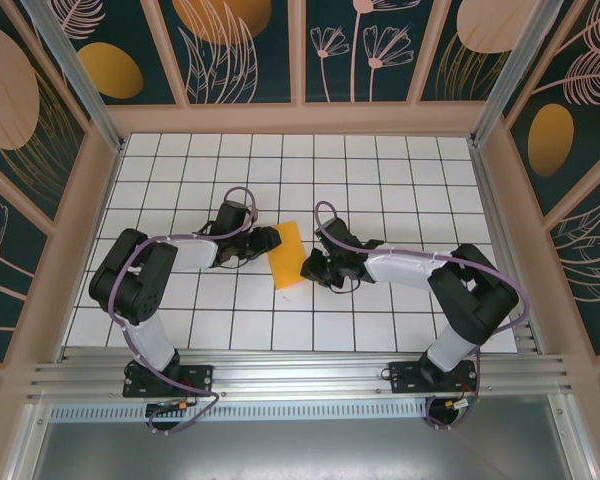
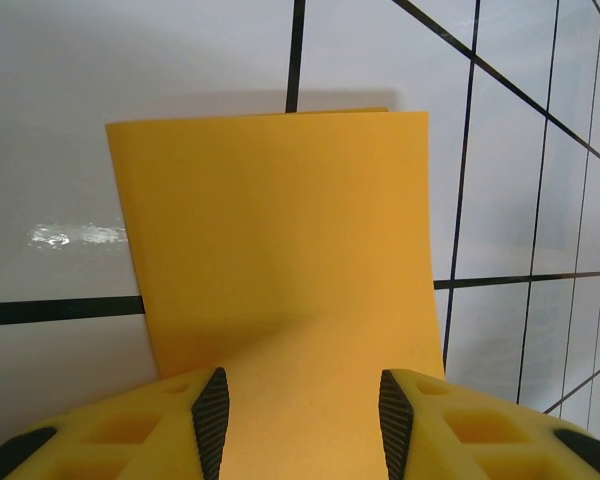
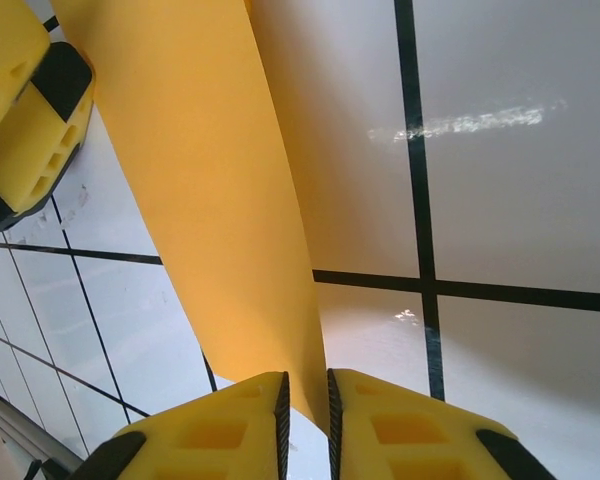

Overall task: Fold a paper plane with a square sheet of paper (pick it up from the middle)
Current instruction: Third fold the triangle at the center of the table.

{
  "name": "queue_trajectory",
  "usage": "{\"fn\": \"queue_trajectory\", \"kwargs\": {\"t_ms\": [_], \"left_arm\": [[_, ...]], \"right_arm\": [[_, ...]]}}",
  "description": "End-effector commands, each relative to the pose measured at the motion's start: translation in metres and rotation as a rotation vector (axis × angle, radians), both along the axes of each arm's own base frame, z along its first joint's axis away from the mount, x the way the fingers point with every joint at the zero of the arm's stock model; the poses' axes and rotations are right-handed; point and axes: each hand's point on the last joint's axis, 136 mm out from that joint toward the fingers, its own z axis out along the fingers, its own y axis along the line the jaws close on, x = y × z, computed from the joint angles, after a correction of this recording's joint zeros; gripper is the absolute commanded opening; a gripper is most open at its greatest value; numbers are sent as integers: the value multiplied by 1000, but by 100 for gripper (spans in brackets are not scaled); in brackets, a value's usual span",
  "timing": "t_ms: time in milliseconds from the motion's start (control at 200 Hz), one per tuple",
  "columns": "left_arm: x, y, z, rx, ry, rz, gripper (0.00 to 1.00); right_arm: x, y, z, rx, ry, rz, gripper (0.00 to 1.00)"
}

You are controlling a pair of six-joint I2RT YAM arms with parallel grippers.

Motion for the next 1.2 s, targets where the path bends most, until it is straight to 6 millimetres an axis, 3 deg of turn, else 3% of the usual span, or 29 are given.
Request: {"fn": "queue_trajectory", "kwargs": {"t_ms": [0, 245, 746, 1061, 1196], "left_arm": [[3, 3, -7, 28, 8, 0, 46], [2, 3, -10, 30, 15, -3, 46], [1, 3, -10, 32, 18, -12, 46], [19, -8, 38, -64, -93, -1, 48], [28, 4, 37, -22, -110, 45, 49]], "right_arm": [[-1, -2, 8, 12, -17, -23, 16], [6, 6, 15, 49, -49, -11, 7], [30, 51, 27, 111, -93, 85, 6], [36, 60, 21, 113, -98, 98, 7], [39, 61, 19, 106, -102, 100, 7]]}}
